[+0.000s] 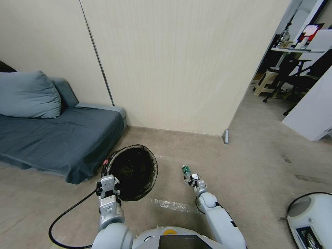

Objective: Pick up the trash bin, then pick up the garbage from the floor and place it into the trash bin.

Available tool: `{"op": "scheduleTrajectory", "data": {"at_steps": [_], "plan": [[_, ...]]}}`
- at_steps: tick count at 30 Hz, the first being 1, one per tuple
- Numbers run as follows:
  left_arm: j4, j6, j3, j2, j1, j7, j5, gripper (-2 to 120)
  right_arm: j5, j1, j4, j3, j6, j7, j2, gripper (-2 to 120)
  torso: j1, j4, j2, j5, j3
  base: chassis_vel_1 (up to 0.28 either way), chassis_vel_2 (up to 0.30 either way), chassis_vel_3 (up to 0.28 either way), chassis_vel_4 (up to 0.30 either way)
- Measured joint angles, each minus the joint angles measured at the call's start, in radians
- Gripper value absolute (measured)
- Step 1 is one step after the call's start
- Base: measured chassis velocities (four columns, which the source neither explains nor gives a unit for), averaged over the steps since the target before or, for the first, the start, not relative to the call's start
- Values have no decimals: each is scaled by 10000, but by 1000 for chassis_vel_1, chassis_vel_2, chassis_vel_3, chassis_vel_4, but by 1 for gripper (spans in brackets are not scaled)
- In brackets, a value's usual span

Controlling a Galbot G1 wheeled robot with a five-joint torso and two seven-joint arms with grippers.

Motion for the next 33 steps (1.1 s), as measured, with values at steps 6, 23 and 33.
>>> {"op": "scheduleTrajectory", "data": {"at_steps": [6, 23, 33], "plan": [[-6, -16, 55, -36, 20, -4, 70, 1, 4, 52, -118, 53, 93, 2, -1, 50, 0, 0, 0, 1, 0, 0, 0, 0, 0], [-6, -44, 110, -30, 41, -1, 124, 1, 17, 167, -428, 135, 271, 2, 44, 6, 0, 0, 0, -1, 0, 0, 0, 0, 0], [55, -43, 141, 46, -60, 0, 80, 1, -8, 149, -391, 258, 473, 7, -8, 6, 0, 0, 0, 2, 0, 0, 0, 0, 0]]}}
